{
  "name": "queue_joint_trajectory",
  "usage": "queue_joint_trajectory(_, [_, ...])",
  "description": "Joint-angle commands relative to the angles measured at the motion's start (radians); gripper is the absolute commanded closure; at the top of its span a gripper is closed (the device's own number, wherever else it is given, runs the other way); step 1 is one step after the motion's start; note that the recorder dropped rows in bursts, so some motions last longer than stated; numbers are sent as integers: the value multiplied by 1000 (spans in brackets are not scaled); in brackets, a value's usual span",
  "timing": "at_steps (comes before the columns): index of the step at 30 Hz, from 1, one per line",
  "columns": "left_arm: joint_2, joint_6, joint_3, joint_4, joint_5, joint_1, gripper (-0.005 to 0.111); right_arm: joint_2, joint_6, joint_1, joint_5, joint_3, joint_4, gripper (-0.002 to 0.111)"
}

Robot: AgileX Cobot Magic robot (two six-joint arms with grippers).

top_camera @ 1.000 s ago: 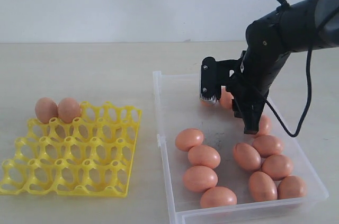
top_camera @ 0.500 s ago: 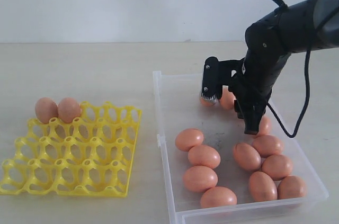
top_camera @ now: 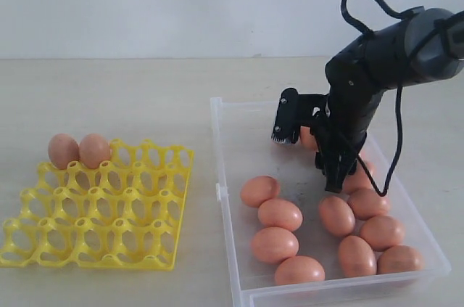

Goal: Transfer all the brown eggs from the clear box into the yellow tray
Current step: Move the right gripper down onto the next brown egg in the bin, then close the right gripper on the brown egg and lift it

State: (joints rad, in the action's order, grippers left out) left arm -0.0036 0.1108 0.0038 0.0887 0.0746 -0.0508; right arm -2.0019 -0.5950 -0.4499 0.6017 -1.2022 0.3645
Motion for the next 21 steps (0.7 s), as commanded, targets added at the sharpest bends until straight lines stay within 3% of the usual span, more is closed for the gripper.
queue_joint_trajectory(1, [4,1,-4,1,-5,6,103,-21,161,1,23,3,130,56])
queue_joint_trajectory(3, [4,1,-4,1,-5,6,103,-22,209,1,35,3,151,68])
queue_joint_trajectory(6, [4,1,-4,1,-5,6,103,-22,214,1,37,3,160,108])
queue_joint_trajectory(15, [4,1,-4,1,-5,6,103,12,350,1,-80,3,167,109])
queue_joint_trajectory(21, [4,1,-4,1,-5,6,103,105,385,1,-55,3,146,109])
